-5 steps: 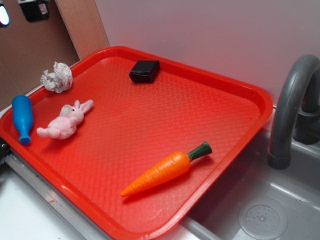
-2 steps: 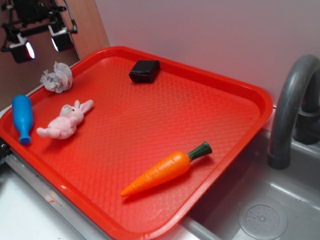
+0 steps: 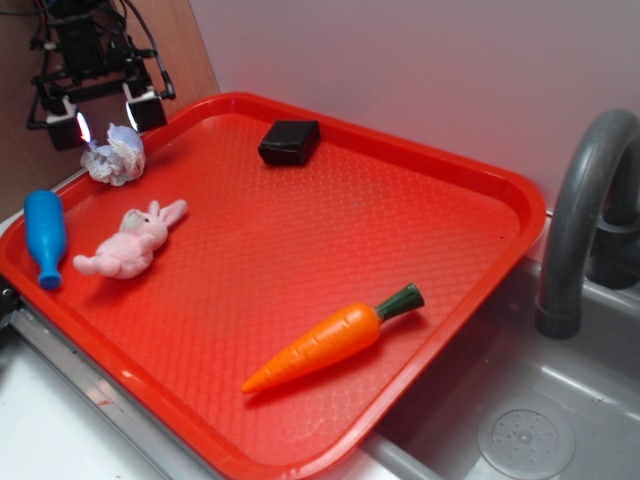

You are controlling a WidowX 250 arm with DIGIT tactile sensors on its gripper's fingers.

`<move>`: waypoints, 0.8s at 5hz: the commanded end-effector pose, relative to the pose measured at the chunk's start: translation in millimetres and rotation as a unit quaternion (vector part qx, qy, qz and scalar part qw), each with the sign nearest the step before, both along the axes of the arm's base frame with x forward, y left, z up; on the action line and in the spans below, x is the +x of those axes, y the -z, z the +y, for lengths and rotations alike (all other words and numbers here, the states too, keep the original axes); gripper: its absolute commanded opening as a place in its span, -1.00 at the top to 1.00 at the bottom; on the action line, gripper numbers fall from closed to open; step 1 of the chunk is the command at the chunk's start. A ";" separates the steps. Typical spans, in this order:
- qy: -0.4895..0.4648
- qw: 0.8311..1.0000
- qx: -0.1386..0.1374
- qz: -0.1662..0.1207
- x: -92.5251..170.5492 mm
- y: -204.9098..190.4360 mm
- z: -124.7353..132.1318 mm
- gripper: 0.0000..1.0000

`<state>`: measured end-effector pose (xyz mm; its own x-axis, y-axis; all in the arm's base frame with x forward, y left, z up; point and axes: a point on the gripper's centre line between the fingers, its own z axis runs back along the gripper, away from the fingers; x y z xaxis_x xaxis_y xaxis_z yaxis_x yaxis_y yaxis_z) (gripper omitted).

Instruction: Grab the white paper.

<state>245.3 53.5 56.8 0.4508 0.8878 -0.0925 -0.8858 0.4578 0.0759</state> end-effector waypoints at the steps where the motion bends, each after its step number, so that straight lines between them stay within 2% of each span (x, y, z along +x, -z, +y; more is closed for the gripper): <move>1: -0.011 0.999 0.045 -0.011 -13.5 6.8 14.6 1.00; 2: -0.008 0.999 0.043 -0.011 -14.4 6.0 15.0 1.00; 3: 0.047 0.997 0.042 -0.036 -11.5 -9.6 6.2 1.00; 4: 0.160 0.982 0.023 -0.098 -6.5 -59.0 -26.9 1.00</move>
<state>238.5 17.2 104.5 0.7134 0.7006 0.0152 -0.7004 0.7136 -0.0129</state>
